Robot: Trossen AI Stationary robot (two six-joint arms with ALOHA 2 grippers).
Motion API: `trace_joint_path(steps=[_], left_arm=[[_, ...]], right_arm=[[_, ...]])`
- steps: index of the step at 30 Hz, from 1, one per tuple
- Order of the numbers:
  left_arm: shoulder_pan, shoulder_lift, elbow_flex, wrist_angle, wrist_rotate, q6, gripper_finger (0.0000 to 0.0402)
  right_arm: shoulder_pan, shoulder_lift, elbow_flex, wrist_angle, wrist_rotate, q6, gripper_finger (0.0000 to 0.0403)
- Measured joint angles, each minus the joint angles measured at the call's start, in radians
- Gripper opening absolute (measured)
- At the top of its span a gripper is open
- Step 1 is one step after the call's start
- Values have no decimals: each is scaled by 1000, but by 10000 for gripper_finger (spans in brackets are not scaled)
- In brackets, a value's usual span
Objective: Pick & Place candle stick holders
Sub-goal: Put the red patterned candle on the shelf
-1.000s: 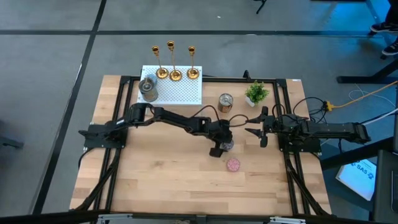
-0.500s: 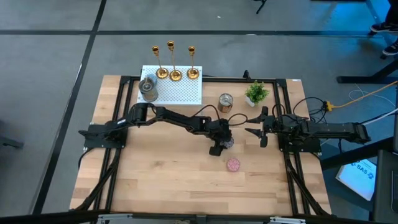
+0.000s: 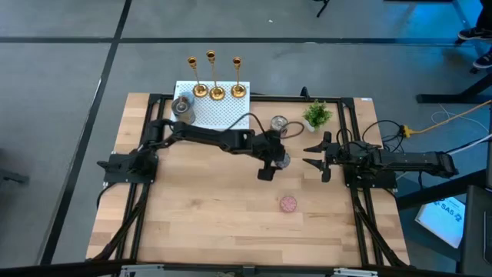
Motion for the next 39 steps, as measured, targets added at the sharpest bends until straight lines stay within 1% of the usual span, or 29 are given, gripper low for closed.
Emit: trace_joint_path(steps=[7,10,14,21,24,28,32,36,39], left_arm=[[39,-95,-6,-83,-3,-2,290],[44,-144,-40,-81,-46,0,290],[47,-235,-117,-64,-105,0,290],[69,-428,-304,2,-196,-47,290],[91,-509,-367,-6,-245,-79,290],[119,-592,-422,-53,-316,-138,290],[145,-629,-450,-85,-384,-207,290],[179,-622,-471,-93,-445,-276,290],[216,-601,-480,-97,-463,-313,290]], right_arm=[[0,0,0,0,0,0,185],[0,0,0,0,0,0,185],[0,0,0,0,0,0,185],[0,0,0,0,0,0,185],[0,0,0,0,0,0,185],[0,0,0,0,0,0,185],[0,0,0,0,0,0,185],[0,0,0,0,0,0,185],[0,0,0,0,0,0,185]])
